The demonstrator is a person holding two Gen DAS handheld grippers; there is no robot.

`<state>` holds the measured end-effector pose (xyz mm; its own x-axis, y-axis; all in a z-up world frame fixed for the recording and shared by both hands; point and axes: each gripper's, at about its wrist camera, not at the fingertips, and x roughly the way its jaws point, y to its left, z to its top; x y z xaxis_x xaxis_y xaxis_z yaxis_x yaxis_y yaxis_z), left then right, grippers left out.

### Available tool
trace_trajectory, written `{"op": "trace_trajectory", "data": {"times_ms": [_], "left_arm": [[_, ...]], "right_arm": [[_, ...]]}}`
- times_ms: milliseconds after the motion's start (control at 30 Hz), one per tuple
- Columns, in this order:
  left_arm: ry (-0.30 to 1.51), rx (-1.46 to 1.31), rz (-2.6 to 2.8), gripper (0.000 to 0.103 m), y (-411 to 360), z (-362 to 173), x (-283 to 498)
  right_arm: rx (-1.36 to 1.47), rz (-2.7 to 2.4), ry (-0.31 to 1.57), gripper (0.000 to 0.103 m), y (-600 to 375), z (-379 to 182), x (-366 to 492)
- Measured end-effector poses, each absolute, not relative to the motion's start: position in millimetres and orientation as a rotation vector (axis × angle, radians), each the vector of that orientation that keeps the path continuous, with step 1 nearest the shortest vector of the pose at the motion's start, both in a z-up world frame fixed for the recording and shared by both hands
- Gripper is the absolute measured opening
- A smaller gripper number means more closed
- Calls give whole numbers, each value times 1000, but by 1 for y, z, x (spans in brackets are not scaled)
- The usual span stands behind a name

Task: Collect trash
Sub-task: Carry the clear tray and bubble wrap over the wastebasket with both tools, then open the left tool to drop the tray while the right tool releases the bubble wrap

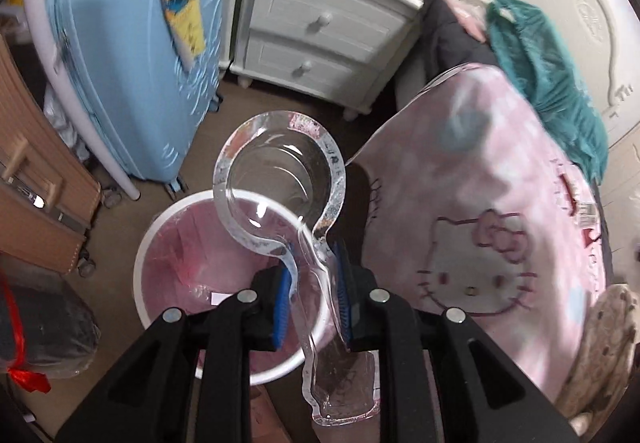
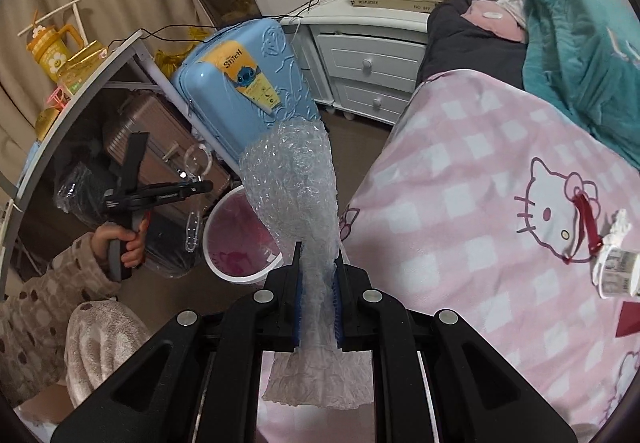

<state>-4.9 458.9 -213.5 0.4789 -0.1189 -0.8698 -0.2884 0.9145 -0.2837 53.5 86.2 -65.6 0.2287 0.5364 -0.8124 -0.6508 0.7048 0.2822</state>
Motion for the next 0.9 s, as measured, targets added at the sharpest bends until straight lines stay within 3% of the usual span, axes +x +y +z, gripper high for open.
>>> {"op": "trace_trajectory", "data": {"times_ms": [167, 233, 333, 367, 433, 533, 700, 900], "left_arm": [[1134, -455, 153, 20, 478, -261, 11], [1149, -448, 159, 36, 480, -272, 15], [1192, -406, 191, 40, 479, -283, 19], [1210, -402, 192, 44, 479, -286, 21], [1238, -397, 198, 74, 479, -288, 21], [1211, -369, 214, 89, 475, -275, 11], [1161, -352, 266, 98, 472, -239, -24], [1133, -230, 408, 98, 471, -203, -82]], "right_arm": [[-126, 760, 1112, 10, 73, -75, 51], [-132, 731, 1125, 11, 69, -78, 52], [-149, 714, 1132, 10, 70, -79, 52], [-162, 714, 1130, 10, 72, -80, 51], [-179, 722, 1129, 10, 77, -81, 50], [-206, 763, 1137, 10, 93, -84, 50], [-293, 884, 1147, 10, 143, -96, 49], [-367, 1054, 1168, 10, 210, -114, 31]]}}
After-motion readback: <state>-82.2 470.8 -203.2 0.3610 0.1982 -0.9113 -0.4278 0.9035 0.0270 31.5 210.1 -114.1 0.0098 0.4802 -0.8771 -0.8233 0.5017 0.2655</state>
